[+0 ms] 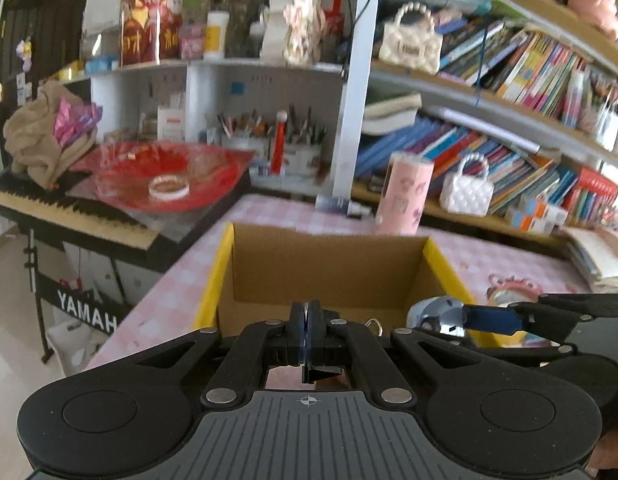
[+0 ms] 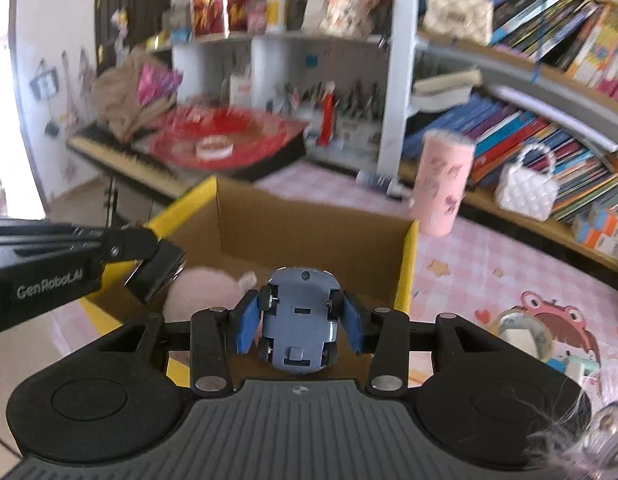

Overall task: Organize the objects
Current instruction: 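Carry the grey toy car with the right tool into the yellow box, then open the right tool to drop the car beside the plushes, then withdraw the right tool from the box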

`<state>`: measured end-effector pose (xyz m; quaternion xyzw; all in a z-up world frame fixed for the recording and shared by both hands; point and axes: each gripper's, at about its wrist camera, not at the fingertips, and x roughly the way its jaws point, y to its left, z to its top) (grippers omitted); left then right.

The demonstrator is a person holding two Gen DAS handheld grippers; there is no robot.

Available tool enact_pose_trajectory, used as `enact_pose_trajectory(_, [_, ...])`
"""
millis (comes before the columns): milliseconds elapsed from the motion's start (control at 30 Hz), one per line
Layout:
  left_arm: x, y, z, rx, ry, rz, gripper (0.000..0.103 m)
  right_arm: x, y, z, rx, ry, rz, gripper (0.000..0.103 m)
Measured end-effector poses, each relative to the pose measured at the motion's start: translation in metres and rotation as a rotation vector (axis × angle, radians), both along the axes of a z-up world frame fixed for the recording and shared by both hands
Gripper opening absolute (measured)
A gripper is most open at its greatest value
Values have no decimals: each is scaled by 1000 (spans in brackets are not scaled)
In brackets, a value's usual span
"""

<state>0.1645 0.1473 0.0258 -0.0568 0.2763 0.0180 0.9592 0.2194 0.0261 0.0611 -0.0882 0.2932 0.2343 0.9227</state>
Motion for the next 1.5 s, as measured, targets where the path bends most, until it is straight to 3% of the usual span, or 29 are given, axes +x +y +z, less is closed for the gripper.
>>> enact_pose_trajectory(233, [26, -10, -23, 6, 94, -4, 0, 26, 7, -22, -61, 92, 74, 41])
enact_pose_trajectory(433, [39, -15, -37, 13, 150, 5, 0, 39, 2, -30, -42, 160, 112, 41])
enact_pose_trajectory(867, [45, -14, -50, 3, 199, 2, 2, 44, 3, -30, -72, 153, 158, 42])
enact_pose_trajectory(967, [39, -14, -45, 10, 171, 11, 10, 41, 2, -30, -71, 138, 137, 44])
enact_pose_trajectory(1133, [22, -12, -27, 38, 82, 37, 43, 30, -7, -19, -34, 106, 97, 46])
enact_pose_trajectory(1233, [6, -9, -12, 31, 8, 59, 57, 19, -16, -6, 17, 62, 56, 51])
enact_pose_trajectory(1500, [-39, -4, 10, 34, -101, 97, 84, -26, -24, 18, 66, -69, -46, 61])
